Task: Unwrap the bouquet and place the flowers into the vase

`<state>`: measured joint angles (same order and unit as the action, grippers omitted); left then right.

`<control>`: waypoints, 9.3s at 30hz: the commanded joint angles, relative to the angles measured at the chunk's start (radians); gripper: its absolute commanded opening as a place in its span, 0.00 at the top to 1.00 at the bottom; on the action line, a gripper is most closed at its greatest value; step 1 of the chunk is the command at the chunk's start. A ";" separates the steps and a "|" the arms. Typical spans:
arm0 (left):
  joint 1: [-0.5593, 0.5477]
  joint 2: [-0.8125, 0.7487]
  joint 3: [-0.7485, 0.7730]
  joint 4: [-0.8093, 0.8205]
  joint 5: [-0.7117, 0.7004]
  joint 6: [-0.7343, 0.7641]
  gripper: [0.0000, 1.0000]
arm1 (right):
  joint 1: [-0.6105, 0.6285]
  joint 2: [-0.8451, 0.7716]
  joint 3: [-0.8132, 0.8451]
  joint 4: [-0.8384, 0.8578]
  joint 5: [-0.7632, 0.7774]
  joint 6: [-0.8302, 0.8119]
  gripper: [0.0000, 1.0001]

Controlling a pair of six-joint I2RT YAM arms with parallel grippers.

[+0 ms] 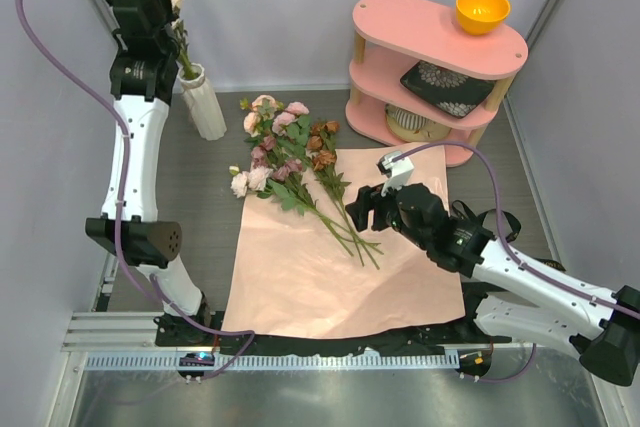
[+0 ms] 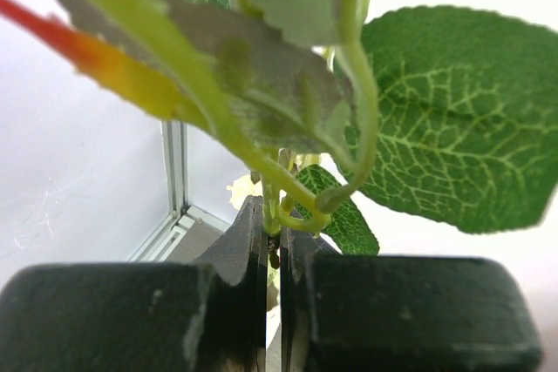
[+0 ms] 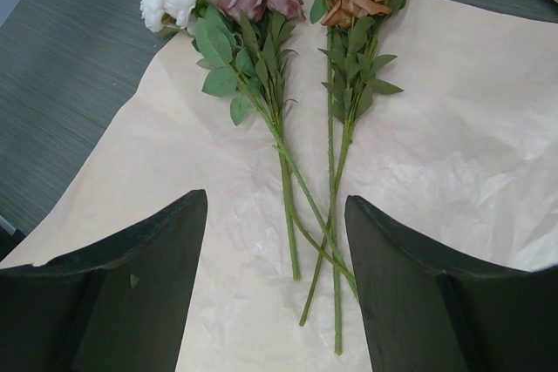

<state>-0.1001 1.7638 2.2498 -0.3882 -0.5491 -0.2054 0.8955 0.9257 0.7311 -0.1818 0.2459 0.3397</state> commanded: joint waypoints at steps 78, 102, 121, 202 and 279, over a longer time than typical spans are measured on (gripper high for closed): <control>-0.013 -0.923 -1.448 -0.063 1.123 -0.466 0.12 | 0.121 0.799 0.461 -0.131 0.200 -0.359 0.99; -0.467 -0.833 -1.363 0.384 1.046 -0.556 0.35 | 0.160 0.049 -0.056 0.390 -0.003 -0.142 0.99; -0.570 -0.629 -1.188 0.131 0.946 -0.494 0.40 | 0.160 -0.031 -0.073 0.294 0.016 -0.173 0.99; 0.019 0.099 0.062 -0.009 0.023 -0.034 1.00 | 0.160 -0.042 0.007 0.097 0.293 -0.162 0.38; 0.017 -0.833 -1.429 -0.124 1.046 -0.410 0.13 | -0.058 0.703 0.521 -0.177 0.052 -0.188 0.99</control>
<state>-0.0849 0.9241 0.8131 -0.5781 0.4408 -0.5781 0.8303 1.8442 1.2194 -0.3927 0.2634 0.1707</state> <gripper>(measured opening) 0.873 0.050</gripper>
